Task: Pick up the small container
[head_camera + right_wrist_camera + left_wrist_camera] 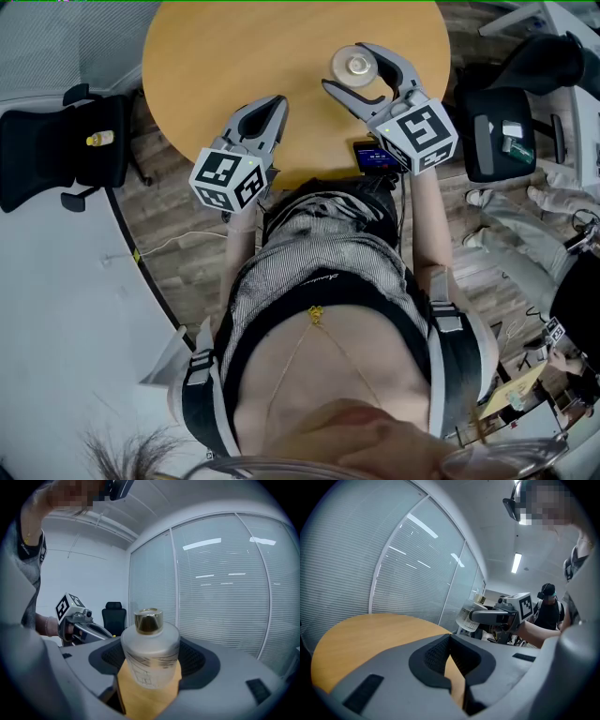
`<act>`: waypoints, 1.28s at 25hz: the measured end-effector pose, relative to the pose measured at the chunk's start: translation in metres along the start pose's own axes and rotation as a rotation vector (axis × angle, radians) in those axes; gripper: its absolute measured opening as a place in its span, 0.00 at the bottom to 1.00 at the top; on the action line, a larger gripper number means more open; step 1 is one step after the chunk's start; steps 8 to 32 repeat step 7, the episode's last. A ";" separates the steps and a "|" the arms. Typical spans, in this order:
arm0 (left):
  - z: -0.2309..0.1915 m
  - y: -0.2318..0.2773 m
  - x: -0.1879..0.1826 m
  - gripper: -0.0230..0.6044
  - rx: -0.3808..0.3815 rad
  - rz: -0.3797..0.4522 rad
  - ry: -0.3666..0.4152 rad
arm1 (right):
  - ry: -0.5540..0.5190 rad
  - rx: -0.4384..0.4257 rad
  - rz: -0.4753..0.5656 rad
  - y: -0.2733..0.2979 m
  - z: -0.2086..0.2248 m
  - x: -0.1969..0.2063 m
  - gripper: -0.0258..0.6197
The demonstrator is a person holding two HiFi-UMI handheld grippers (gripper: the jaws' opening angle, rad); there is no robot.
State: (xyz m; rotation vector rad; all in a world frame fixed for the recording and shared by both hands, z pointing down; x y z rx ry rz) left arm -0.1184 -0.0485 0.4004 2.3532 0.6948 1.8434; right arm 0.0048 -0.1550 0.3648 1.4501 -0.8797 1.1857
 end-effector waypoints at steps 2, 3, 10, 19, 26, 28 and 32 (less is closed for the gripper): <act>0.000 0.000 0.000 0.07 0.000 0.000 0.000 | 0.000 -0.001 0.000 0.000 0.000 0.000 0.57; 0.000 0.001 0.000 0.07 0.001 -0.001 0.000 | -0.001 -0.001 0.000 0.000 0.000 0.000 0.57; -0.002 0.000 0.000 0.07 0.001 -0.004 -0.005 | -0.001 -0.004 -0.004 0.003 0.000 0.000 0.57; -0.002 0.000 0.000 0.07 0.001 -0.004 -0.005 | -0.001 -0.004 -0.004 0.003 0.000 0.000 0.57; -0.002 0.000 0.000 0.07 0.001 -0.004 -0.005 | -0.001 -0.004 -0.004 0.003 0.000 0.000 0.57; -0.002 0.000 0.000 0.07 0.001 -0.004 -0.005 | -0.001 -0.004 -0.004 0.003 0.000 0.000 0.57; -0.002 0.000 0.000 0.07 0.001 -0.004 -0.005 | -0.001 -0.004 -0.004 0.003 0.000 0.000 0.57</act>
Point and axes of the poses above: the fingertips, and each gripper's own axes: y forward along the fingers, z to its right, x out of its underside, the point moved 5 cm from there along -y, backward along the fingers, and after that the axes turned 2 degrees about -x, right-handed, at the moved point
